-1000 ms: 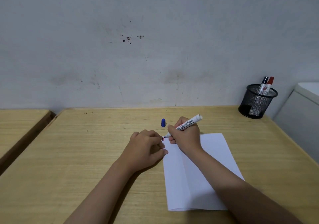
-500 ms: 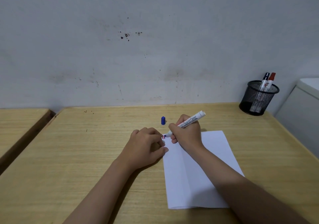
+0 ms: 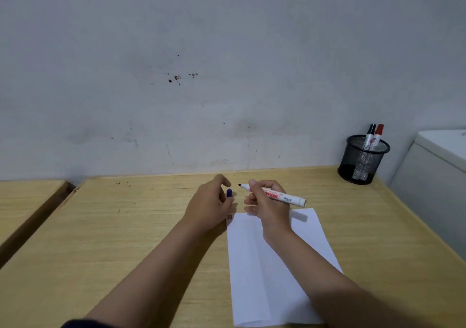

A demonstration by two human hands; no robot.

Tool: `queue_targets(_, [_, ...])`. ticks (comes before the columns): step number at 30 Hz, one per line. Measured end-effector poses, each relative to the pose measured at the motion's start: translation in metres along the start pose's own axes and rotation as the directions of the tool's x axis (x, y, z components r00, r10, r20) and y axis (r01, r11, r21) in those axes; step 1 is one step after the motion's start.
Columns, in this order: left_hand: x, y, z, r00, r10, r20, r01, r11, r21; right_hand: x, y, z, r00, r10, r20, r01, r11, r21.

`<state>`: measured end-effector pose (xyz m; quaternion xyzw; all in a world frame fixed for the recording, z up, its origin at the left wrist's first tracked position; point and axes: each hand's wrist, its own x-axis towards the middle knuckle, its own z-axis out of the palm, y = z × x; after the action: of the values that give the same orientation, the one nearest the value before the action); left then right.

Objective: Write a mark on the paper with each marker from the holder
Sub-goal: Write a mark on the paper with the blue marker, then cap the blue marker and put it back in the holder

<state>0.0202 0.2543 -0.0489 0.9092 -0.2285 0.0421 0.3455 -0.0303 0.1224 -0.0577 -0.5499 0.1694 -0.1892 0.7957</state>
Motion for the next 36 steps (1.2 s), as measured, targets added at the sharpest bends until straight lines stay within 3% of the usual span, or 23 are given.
queue_targets(7, [0.029, 0.01, 0.003, 0.994, -0.056, 0.092, 0.04, 0.984, 0.171, -0.001, -0.022, -0.003, 0.998, -0.061, 0.036, 0.06, 0.998, 0.009])
queue_targets(10, [0.029, 0.019, -0.007, 0.99, -0.139, 0.019, 0.14, 0.981, -0.131, -0.006, -0.033, -0.011, 0.991, -0.105, 0.083, 0.107, 0.994, -0.021])
queue_targets(12, [0.024, 0.03, -0.018, 0.979, -0.196, 0.05, 0.197, 0.872, -0.448, -0.012, -0.041, -0.017, 0.984, -0.147, 0.105, 0.152, 0.987, -0.046])
queue_targets(14, [0.016, 0.042, -0.029, 0.97, -0.209, 0.122, 0.236, 0.713, -0.66, -0.017, -0.049, -0.022, 0.974, -0.197, 0.107, 0.204, 0.977, -0.057])
queue_targets(20, [-0.006, 0.073, -0.047, 0.967, -0.162, 0.196, 0.252, 0.527, -0.812, -0.036, -0.077, -0.029, 0.951, -0.278, 0.134, 0.29, 0.954, -0.077])
queue_targets(23, [-0.016, 0.086, -0.054, 0.97, -0.102, 0.22, 0.24, 0.534, -0.811, -0.049, -0.09, -0.031, 0.941, -0.295, 0.167, 0.314, 0.943, -0.107])
queue_targets(29, [-0.035, 0.101, -0.074, 0.982, -0.014, 0.188, 0.163, 0.559, -0.813, -0.07, -0.116, -0.04, 0.88, -0.298, 0.369, 0.367, 0.921, -0.132])
queue_targets(36, [-0.047, 0.113, -0.08, 0.995, 0.081, 0.052, -0.004, 0.577, -0.816, -0.081, -0.125, -0.04, 0.859, -0.34, 0.382, 0.394, 0.917, -0.07])
